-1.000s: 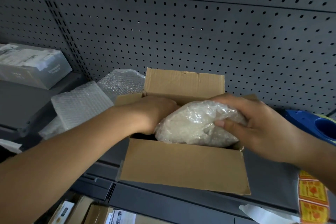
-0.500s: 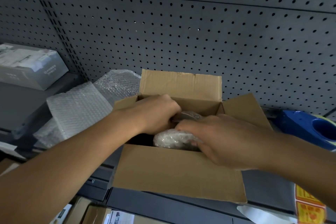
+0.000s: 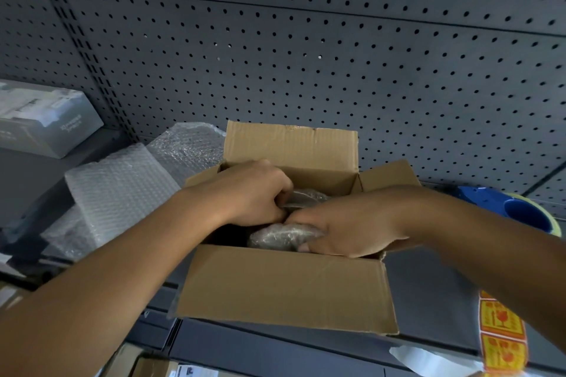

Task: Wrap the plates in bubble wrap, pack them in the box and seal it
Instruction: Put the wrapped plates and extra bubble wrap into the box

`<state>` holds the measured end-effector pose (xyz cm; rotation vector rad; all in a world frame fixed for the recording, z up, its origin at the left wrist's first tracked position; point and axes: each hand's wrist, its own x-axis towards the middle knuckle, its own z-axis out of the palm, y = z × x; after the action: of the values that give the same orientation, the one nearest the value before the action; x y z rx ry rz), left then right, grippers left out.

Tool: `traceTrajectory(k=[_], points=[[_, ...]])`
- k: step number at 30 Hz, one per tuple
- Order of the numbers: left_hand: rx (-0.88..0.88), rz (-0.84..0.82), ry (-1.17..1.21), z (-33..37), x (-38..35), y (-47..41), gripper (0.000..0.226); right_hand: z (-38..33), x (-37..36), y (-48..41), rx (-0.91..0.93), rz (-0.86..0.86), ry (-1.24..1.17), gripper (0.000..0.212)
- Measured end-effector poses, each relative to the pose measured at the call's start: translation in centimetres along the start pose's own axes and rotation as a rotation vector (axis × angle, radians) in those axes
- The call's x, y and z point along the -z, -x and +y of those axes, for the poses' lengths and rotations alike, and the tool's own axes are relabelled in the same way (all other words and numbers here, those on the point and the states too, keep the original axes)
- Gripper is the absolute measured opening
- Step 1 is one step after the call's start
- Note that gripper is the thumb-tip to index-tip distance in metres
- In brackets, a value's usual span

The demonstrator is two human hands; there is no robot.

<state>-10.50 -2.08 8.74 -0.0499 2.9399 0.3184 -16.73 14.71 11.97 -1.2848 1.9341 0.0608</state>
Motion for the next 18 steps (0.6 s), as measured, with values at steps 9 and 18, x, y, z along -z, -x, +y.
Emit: traceTrajectory(k=[9,18], points=[[-0.004,0.033,-0.117,0.2,0.1,-0.3,0.024,1.4,0.7,2.5,0.004,0.14,-0.012,0.035],[-0.049,0.043,-0.074,0.0,-0.4,-0.4,0.019,0.8,-1.6,0.3,-0.019,0.154,0.082,0.04]])
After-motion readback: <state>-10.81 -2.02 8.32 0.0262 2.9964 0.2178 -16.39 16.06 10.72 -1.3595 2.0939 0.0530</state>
